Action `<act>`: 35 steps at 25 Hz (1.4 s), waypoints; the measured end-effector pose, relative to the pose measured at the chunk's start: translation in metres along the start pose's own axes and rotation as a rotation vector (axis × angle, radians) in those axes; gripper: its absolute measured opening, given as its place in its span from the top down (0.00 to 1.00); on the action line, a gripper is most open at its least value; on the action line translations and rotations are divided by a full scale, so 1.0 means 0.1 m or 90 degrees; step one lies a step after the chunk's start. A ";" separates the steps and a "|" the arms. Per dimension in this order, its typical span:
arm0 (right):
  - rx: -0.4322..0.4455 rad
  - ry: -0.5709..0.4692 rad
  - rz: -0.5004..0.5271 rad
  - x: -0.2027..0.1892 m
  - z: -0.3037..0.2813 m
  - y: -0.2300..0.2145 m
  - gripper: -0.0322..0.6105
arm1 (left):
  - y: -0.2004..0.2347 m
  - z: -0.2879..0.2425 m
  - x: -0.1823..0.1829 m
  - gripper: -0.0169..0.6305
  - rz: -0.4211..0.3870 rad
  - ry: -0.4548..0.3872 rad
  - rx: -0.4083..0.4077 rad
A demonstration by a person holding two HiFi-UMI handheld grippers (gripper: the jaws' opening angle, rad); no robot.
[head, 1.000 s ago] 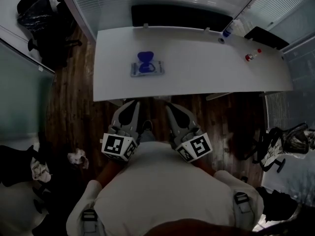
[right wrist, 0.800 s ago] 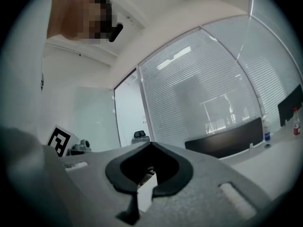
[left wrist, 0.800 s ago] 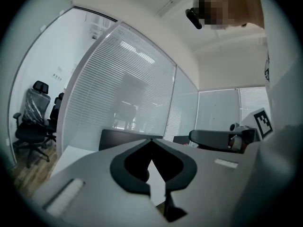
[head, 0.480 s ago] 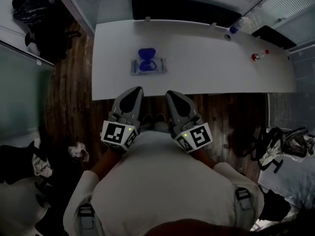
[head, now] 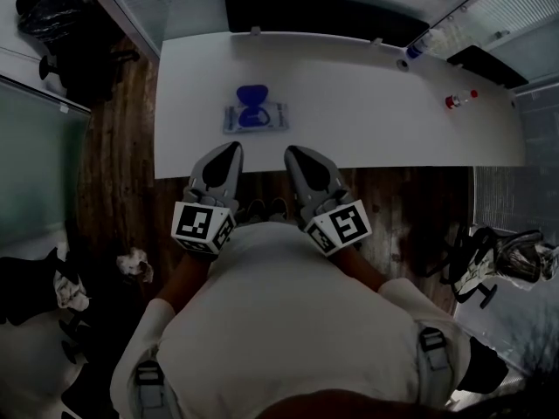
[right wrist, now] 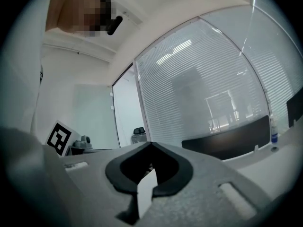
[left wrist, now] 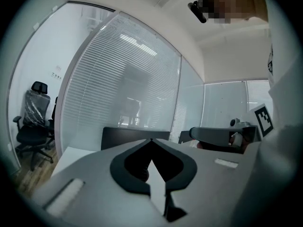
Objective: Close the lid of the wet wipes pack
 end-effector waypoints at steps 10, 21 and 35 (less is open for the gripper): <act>0.021 0.049 0.016 -0.37 -0.25 -0.27 0.95 | 0.38 -0.30 -0.25 0.97 0.039 0.052 0.038; 0.046 0.100 0.040 -0.83 -0.70 -0.58 0.95 | 0.75 -0.70 -0.61 0.97 0.050 0.118 0.056; 0.080 0.243 0.071 -1.76 -1.41 -1.03 0.95 | 1.51 -1.25 -1.31 0.97 0.030 0.265 0.138</act>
Point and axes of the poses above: the fingertips, and each gripper's own axes: z backward along the fingers, y to its left, x out of its top, the point moved 7 cm from there along z, backward along the fingers, and after that the axes turned 13 degrees about z, right-handed, at the moved point
